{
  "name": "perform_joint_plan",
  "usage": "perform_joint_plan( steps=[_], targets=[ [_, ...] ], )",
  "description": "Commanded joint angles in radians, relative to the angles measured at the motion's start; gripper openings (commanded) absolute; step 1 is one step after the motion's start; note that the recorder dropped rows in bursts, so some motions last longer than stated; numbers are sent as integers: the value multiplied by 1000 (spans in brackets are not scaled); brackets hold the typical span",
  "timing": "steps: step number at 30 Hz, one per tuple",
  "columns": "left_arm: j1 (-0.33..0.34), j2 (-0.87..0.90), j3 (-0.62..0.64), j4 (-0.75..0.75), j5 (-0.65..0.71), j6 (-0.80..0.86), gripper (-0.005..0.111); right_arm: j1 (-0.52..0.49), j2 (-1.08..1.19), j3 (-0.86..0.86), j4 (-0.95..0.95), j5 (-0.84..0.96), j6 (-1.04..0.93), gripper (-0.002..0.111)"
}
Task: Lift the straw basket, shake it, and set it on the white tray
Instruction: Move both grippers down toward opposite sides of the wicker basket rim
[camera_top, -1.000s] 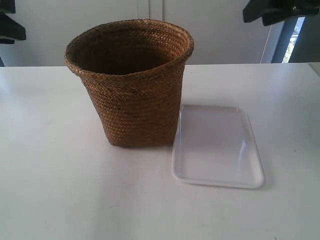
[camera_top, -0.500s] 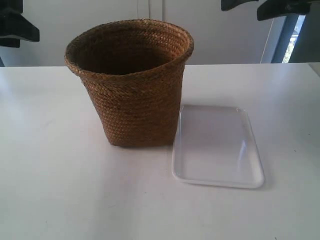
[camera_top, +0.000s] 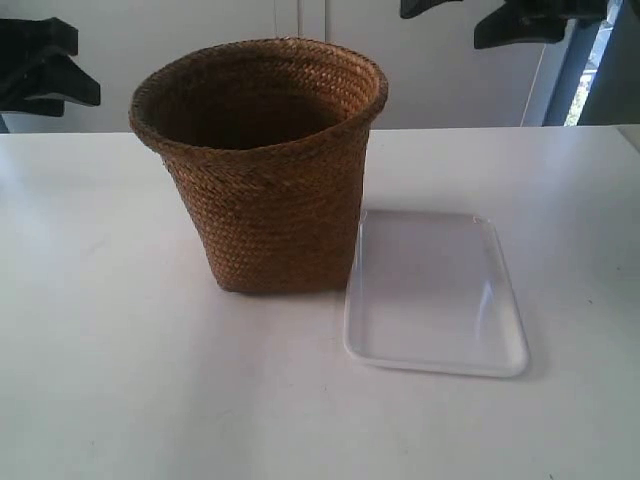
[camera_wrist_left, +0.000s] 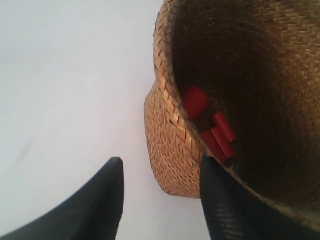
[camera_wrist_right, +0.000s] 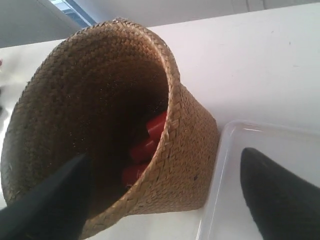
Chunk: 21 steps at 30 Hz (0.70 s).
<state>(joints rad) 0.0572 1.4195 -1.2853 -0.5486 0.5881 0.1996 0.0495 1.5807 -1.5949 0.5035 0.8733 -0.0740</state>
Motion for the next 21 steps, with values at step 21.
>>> perform_joint_plan(
  steps=[21],
  targets=[
    [0, 43, -37, -71, 32, 70, 52, 1, 60, -35, 22, 15, -38, 76]
  ],
)
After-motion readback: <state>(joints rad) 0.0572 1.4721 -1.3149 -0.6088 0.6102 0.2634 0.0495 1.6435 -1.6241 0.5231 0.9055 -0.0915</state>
